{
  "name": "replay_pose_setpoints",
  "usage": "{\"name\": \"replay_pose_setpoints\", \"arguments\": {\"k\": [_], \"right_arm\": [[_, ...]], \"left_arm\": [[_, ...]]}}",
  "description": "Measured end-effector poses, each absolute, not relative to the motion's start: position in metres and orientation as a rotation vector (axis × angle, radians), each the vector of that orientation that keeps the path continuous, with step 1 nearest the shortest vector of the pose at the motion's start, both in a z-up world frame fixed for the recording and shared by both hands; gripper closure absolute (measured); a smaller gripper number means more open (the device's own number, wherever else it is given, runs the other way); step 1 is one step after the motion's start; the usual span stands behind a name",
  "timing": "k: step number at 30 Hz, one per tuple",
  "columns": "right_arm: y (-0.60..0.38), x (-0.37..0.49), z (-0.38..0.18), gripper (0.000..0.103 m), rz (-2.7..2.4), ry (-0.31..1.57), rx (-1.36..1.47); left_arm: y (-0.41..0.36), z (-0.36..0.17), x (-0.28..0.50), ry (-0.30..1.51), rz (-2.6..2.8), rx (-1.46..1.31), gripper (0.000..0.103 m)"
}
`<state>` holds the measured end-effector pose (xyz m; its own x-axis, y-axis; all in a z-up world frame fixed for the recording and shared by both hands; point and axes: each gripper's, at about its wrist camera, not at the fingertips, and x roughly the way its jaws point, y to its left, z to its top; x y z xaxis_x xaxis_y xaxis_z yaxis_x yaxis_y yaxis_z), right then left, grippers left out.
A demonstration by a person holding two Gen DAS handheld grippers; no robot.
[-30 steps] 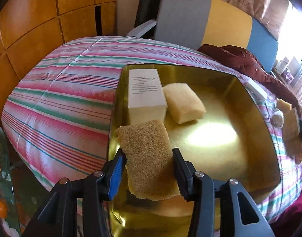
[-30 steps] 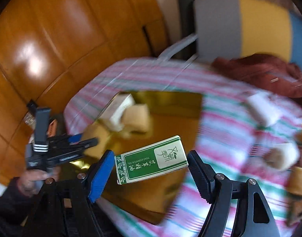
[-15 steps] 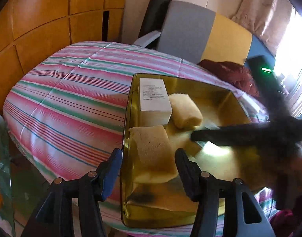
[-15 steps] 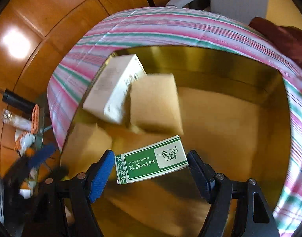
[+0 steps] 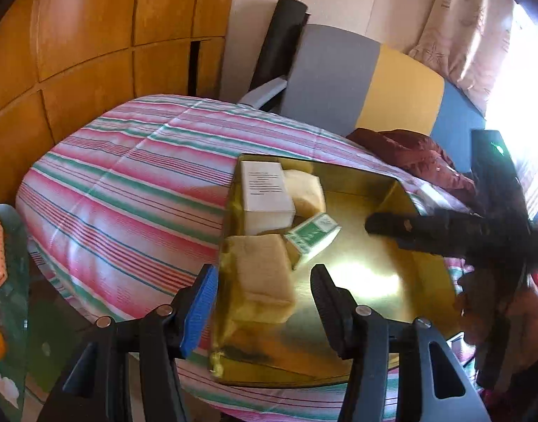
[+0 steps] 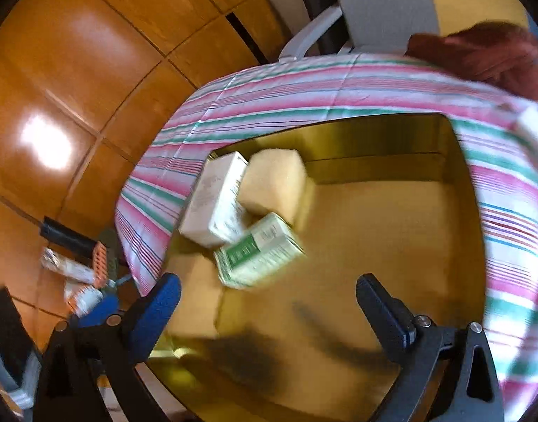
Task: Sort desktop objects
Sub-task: 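Move both tools back from the tray toward the cracker packet and sock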
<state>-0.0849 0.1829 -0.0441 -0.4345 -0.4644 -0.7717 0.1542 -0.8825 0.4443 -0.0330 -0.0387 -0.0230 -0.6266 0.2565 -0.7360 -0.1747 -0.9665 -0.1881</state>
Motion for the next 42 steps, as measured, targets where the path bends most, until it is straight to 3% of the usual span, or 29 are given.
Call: {"name": "replay_pose_setpoints", "arguments": {"k": [6,13,19,26,42], "right_arm": [[0.205,-0.043,-0.034,0.002,-2.487,-0.297,1.362],[0.267,0.003,-0.026,0.001,-2.642,-0.345,1.353],[0.33,0.038,-0.025,0.001,-2.765,-0.459,1.391],[0.413,0.082,-0.02,0.001,-2.904,-0.716,1.439],[0.511,0.155,-0.011,0.0,-3.137,-0.983,1.493]], "left_arm": [[-0.01,-0.021,-0.026,-0.109,2.543,-1.189,0.048],[0.034,-0.023,-0.021,-0.074,2.398,-1.201,0.048],[0.073,-0.02,-0.011,0.0,2.304,-1.189,0.048],[0.121,-0.017,-0.003,0.082,2.182,-1.177,0.048],[0.212,-0.008,0.028,0.307,2.093,-1.066,0.048]]}}
